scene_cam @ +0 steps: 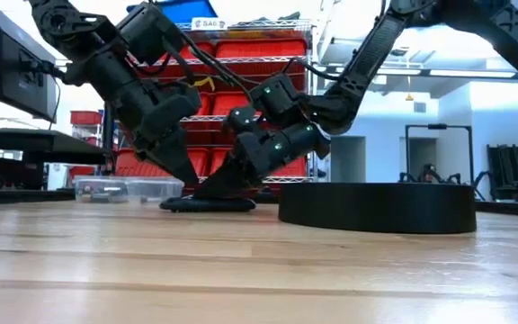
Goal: Insert battery
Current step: Insert the silver battery into the remote
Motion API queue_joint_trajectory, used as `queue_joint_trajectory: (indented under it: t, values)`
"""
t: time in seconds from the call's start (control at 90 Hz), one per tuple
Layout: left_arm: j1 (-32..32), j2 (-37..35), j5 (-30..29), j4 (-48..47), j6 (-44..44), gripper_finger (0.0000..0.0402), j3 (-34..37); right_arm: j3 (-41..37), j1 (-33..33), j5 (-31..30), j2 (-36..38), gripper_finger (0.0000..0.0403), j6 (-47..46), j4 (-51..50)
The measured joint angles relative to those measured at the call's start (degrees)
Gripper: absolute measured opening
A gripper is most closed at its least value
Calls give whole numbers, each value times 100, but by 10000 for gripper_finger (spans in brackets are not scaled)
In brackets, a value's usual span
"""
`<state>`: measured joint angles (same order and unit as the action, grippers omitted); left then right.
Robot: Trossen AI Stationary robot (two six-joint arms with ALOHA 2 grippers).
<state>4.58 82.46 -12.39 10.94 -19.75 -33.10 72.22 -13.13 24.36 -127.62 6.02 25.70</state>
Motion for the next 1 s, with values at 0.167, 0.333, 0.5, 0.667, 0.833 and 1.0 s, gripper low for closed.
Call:
queue_joint_trajectory:
  t: [0.167, 0.333, 0.5, 0.667, 0.833, 1.0]
  values:
    - [1, -9, -48, 44, 1, 4, -5, 49, -13, -113, 204, 0, -67, -244]
    - [4, -9, -64, 42, 0, 4, -9, 72, -81, -216, 296, 0, -17, -533]
    - [2, 0, 42, -11, 2, 4, -4, 88, -63, -305, 309, 0, 131, -523]
    - [0, 2, 33, -176, 20, 4, -2, 101, -88, -394, 331, 0, 35, -539]
    - [0, 2, -131, -273, 15, 4, 0, 101, -131, -465, 331, 0, -17, -709]
    - [0, 2, -157, -256, 11, 4, 0, 99, -131, -555, 329, 0, -9, -905]
